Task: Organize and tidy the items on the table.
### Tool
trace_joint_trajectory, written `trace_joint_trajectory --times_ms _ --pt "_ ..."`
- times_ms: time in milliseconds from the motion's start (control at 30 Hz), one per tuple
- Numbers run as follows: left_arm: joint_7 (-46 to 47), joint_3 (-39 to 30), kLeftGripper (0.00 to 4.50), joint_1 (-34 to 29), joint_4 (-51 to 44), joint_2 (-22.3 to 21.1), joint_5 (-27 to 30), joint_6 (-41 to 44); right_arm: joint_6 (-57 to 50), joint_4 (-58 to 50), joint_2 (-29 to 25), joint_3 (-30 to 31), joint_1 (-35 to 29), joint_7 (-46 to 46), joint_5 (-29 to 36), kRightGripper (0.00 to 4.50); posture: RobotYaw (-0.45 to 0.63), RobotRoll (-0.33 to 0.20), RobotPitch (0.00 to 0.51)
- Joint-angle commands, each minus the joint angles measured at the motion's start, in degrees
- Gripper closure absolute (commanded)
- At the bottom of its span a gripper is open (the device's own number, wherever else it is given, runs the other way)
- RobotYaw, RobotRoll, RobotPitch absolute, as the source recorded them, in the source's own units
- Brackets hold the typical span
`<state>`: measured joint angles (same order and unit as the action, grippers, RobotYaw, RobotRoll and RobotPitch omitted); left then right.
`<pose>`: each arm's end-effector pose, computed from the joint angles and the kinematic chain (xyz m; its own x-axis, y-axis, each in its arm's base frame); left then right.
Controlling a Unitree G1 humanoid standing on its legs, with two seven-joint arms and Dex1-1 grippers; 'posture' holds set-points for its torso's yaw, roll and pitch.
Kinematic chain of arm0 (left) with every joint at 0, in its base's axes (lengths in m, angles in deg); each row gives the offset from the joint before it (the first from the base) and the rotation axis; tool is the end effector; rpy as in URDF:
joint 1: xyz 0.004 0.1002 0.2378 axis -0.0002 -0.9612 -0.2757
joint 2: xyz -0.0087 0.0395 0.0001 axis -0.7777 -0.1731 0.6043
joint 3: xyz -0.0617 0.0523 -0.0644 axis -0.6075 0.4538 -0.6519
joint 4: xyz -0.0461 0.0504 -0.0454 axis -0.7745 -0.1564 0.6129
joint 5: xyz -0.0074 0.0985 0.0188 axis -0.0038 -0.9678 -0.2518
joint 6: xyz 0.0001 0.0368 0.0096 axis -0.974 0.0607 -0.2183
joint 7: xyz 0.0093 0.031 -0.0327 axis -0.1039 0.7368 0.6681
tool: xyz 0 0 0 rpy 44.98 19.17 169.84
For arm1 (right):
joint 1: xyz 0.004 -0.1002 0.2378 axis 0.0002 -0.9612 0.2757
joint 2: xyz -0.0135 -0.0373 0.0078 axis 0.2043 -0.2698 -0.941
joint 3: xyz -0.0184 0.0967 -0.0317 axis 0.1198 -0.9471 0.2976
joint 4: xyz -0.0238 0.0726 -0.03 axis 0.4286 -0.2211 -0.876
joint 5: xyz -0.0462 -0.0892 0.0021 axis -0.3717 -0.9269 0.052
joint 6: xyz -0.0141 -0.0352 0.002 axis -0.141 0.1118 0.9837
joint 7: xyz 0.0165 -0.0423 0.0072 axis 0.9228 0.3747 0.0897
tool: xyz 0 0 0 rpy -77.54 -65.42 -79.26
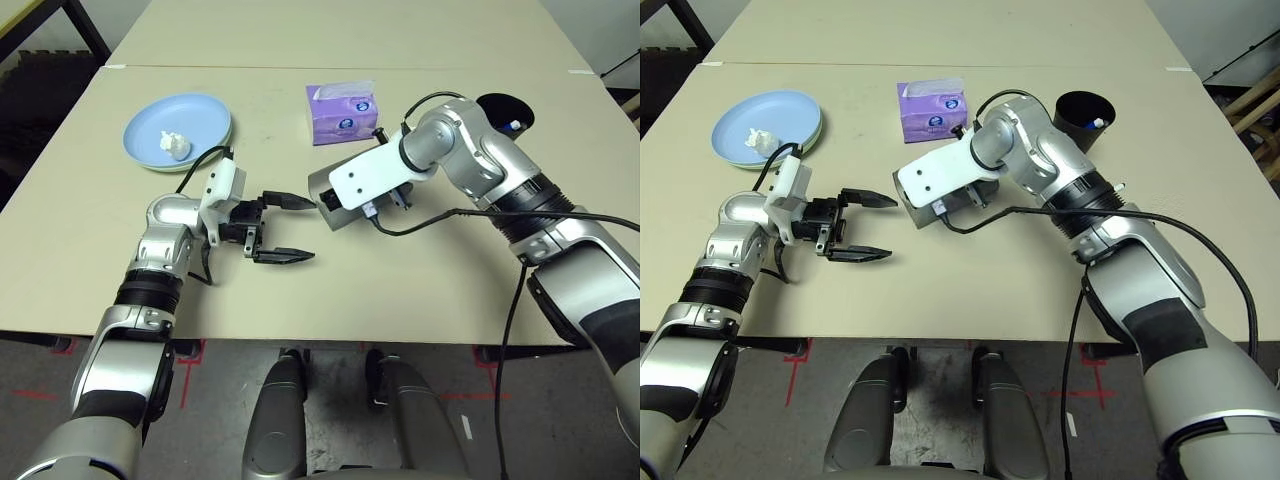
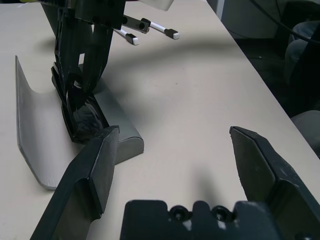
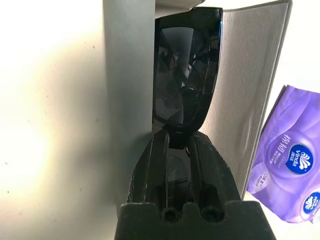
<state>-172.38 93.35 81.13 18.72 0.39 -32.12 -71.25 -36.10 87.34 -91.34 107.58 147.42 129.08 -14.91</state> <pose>0.3246 0.2341 0.1640 0.0400 -0.9837 -0.1752 0.9526 -0.0153 0.3038 0.3379 -0.0861 0.2660 0.4905 0.4212 -0.7629 -0.5799 -0.4957 -0.6465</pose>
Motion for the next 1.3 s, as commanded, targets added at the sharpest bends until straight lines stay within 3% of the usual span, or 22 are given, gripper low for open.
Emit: trace_joint_trajectory --times_ms 33,400,433,500,733,767,1300 --pt "-0.38 -0.23 0.0 -0.74 -0.92 -0.6 -0.59 0.01 0.65 0.01 -0.51 0.9 0.37 0.31 0.0 3.98 0.14 0.0 0.241" --pt "-0.31 -0.23 0.0 -0.47 -0.61 -0.6 -0.73 -0.14 1.52 0.03 -1.02 1.08 0.27 1.52 0.11 3.98 0.14 0.0 0.236" --pt "-0.31 -0.23 0.0 -0.43 -0.55 -0.61 -0.75 -0.17 1.7 0.07 -1.11 1.09 0.32 1.75 0.13 3.27 0.14 0.0 0.236" --pt "-0.29 -0.25 0.0 -0.33 -0.38 -0.58 -0.8 -0.31 1.97 0.14 -1.26 1.01 0.42 2.1 0.24 2.75 0.14 0.0 0.234" --pt "-0.36 -0.25 0.0 0.26 0.53 -0.34 -0.96 -0.85 2.84 1.49 -1.6 1.03 1.19 1.91 0.34 0.18 0.13 0.0 0.228" --pt "-0.37 -0.23 0.0 0.34 0.63 -0.29 -0.98 -0.91 2.91 1.64 -1.64 1.02 1.3 1.8 0.34 0.04 0.13 0.0 0.225" --pt "-0.99 0.42 0.0 2.46 4.0 0.39 -1.52 -2.42 -0.27 3.19 -2.24 -1.74 3.46 0.96 2.54 0.04 0.09 0.0 0.216"
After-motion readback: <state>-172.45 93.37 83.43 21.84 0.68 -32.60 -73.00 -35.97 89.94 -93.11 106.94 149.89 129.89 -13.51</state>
